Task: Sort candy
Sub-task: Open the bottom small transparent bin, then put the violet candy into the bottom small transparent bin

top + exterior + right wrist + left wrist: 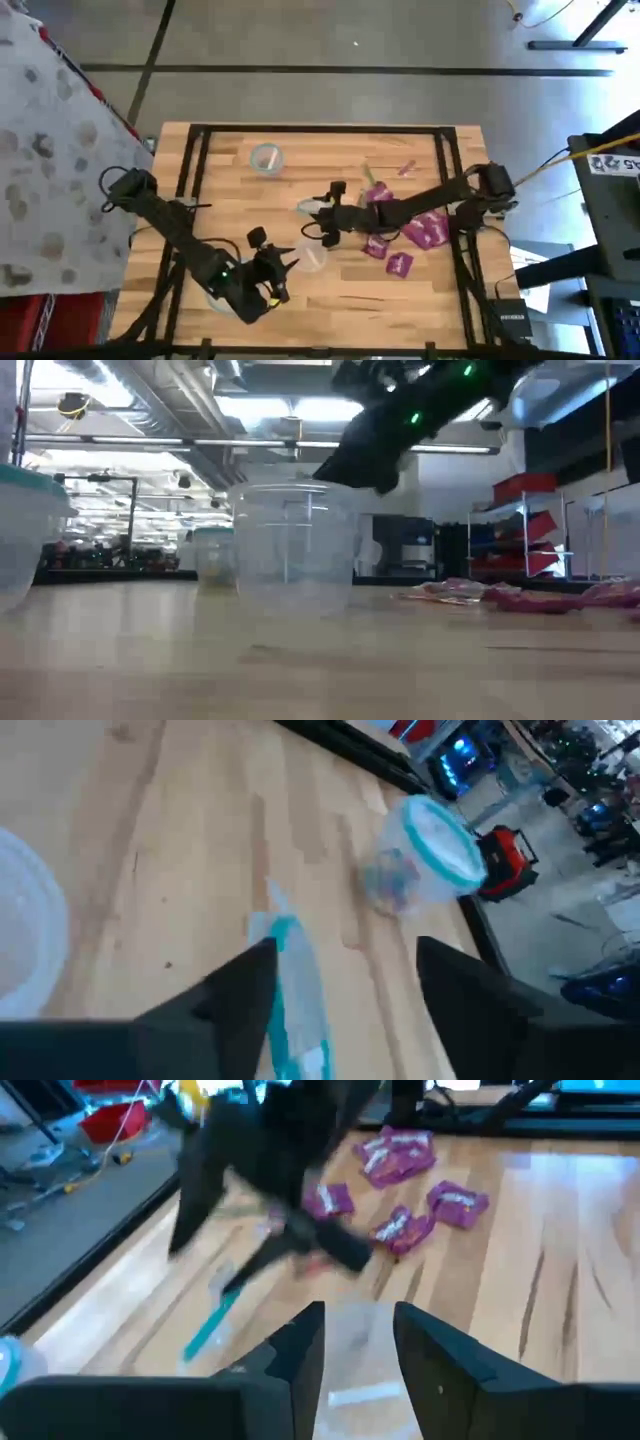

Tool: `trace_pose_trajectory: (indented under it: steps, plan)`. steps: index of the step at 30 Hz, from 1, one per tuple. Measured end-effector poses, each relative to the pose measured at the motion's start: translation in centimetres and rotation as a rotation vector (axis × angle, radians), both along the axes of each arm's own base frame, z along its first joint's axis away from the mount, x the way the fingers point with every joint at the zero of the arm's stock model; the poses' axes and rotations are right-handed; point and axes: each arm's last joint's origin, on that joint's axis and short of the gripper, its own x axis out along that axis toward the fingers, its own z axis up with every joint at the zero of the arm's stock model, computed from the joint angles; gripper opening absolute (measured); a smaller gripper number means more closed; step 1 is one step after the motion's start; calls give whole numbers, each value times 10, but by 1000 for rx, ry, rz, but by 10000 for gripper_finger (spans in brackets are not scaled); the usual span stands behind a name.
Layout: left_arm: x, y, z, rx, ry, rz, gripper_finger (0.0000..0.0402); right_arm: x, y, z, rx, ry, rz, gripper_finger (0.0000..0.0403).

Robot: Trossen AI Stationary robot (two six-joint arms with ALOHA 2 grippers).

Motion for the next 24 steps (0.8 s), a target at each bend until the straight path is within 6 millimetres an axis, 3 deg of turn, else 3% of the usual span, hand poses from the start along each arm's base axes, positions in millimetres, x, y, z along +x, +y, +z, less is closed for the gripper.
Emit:
trace_pose_trajectory:
  steps: [4,8,16,19,24]
  plan:
    - [-6,1,-3,-32,6,41,107,-15,-1,11,114,55,9,249]
    - [-6,1,-10,-39,21,65,107,-27,4,9,182,145,3,241]
    - [-7,12,-37,-29,160,184,107,-69,45,-6,179,361,18,220]
    - [-11,19,-45,-19,192,273,107,-97,53,-20,162,337,-52,205]
    - [-14,25,-54,-33,245,313,107,-132,66,-34,354,195,-53,182]
